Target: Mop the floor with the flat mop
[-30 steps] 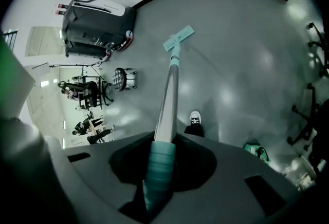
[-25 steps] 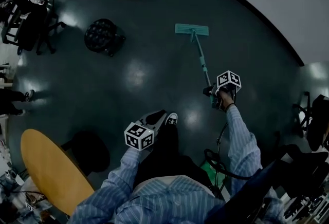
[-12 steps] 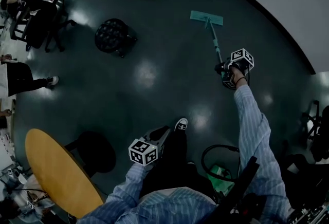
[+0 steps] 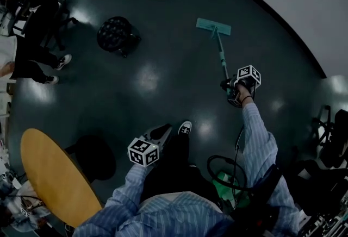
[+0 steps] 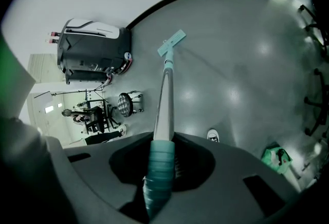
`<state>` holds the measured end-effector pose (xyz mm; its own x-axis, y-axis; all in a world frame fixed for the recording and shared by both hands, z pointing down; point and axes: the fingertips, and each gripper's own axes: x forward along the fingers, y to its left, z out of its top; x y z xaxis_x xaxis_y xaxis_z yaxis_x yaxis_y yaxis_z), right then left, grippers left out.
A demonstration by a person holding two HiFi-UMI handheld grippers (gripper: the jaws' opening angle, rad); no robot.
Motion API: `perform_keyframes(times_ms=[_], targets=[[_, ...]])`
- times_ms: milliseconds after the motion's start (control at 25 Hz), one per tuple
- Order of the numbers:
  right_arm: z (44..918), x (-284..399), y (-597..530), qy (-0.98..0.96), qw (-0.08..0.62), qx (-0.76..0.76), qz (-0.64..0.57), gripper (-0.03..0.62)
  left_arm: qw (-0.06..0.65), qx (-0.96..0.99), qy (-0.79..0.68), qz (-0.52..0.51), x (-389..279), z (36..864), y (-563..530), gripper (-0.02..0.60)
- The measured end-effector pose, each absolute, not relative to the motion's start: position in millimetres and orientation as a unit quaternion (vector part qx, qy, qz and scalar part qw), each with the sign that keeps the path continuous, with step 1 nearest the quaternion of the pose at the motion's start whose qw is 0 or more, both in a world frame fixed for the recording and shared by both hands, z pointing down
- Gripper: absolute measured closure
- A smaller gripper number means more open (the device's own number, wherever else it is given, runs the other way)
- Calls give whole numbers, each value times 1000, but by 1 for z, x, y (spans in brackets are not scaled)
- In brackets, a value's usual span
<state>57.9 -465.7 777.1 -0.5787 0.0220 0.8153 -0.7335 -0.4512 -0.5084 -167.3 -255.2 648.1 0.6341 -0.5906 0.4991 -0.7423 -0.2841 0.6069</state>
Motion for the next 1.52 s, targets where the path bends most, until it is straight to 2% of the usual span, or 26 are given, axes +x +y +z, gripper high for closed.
perform_keyframes(times_ms=[560,1160,1520], targets=[[750,98,-208,-452,257,374,768,522,381,845,-363,94,-101,606,-158,546],[732,136,132,-450,277,354,772,522,344,860,-370,74,-85,582,-8,546],[720,170,279,-450,293,342,771,522,329,870,-359,78,-61,570,91,546]])
